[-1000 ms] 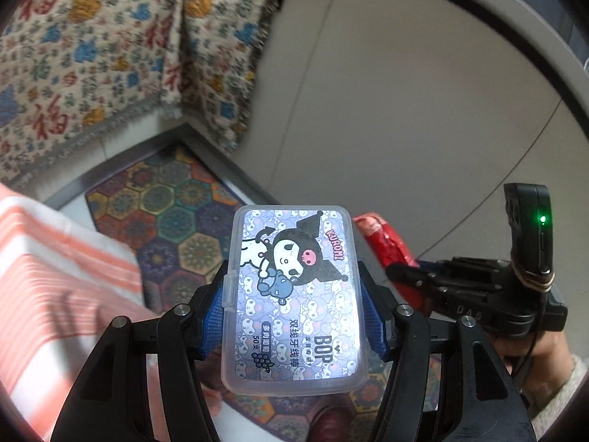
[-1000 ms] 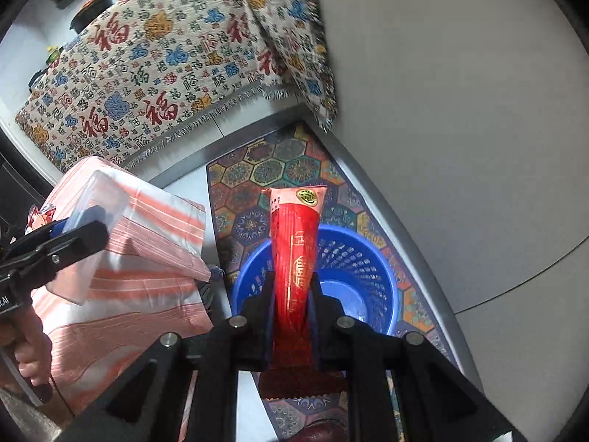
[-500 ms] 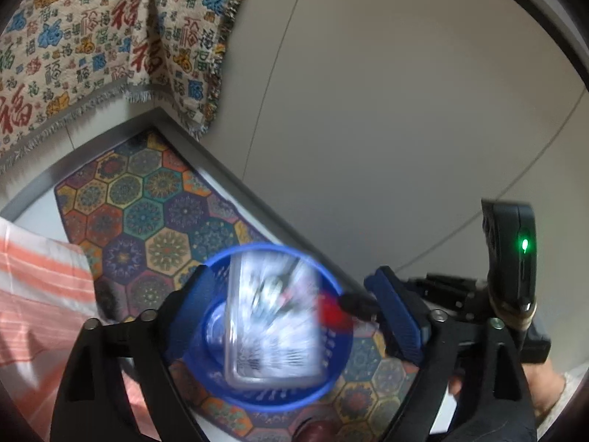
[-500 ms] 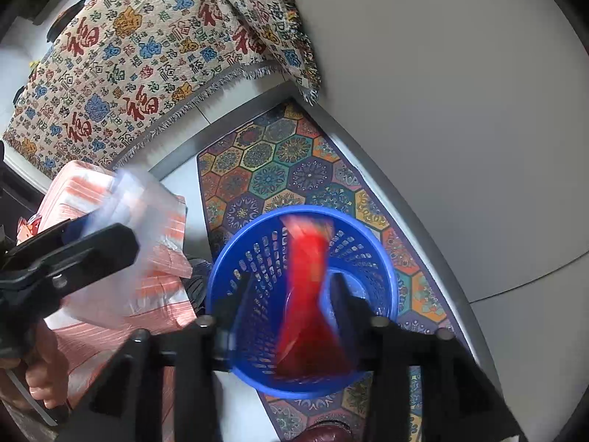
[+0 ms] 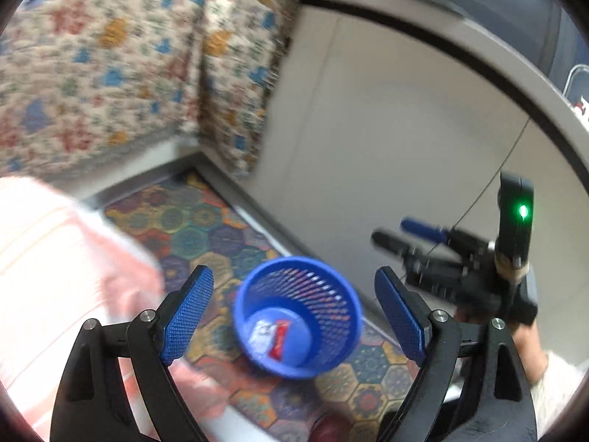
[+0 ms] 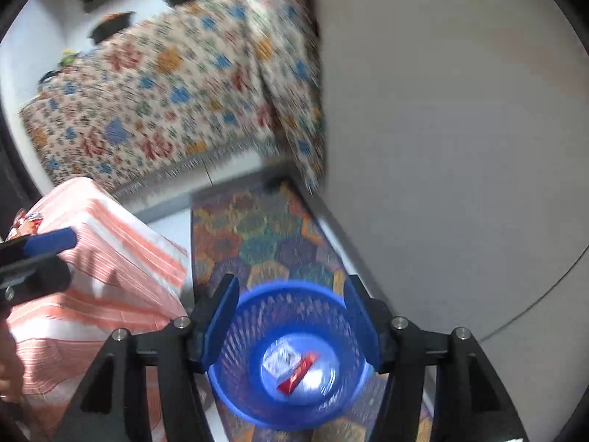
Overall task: Collect trash
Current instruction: 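Move both tools back over the table toward the remaining trash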
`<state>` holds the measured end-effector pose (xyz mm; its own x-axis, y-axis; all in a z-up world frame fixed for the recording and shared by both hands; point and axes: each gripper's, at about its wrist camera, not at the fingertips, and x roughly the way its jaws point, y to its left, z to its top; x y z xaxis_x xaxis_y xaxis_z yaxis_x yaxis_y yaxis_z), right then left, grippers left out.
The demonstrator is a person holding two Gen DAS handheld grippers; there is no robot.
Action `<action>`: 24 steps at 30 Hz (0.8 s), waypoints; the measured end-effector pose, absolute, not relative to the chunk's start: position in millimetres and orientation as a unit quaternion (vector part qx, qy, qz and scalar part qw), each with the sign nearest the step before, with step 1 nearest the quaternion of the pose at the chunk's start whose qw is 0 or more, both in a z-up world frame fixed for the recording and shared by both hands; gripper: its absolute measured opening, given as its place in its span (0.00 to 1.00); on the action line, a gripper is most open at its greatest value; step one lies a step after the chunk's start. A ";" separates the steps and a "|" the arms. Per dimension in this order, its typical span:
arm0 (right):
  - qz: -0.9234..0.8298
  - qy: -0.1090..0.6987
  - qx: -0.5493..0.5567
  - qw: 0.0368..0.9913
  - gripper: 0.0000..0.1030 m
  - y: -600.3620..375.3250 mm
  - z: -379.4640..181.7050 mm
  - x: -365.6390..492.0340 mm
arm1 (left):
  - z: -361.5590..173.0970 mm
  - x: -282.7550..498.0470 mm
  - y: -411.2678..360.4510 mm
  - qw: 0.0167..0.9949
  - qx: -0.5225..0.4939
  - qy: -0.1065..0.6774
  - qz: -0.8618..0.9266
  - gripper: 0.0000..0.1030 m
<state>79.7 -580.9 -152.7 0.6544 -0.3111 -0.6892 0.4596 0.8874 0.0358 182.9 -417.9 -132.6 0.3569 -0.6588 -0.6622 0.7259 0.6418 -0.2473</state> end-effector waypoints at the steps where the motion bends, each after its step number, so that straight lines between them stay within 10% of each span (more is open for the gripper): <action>1: -0.210 0.346 0.093 0.910 0.60 -568.4 -144.4 82.2 | -128.9 177.7 -393.4 0.829 0.044 0.377 -0.410 0.88; 24: 0.061 0.429 -0.034 0.901 0.64 -168.8 -173.7 180.1 | -206.3 200.5 1.7 0.889 0.040 0.452 -0.054 0.94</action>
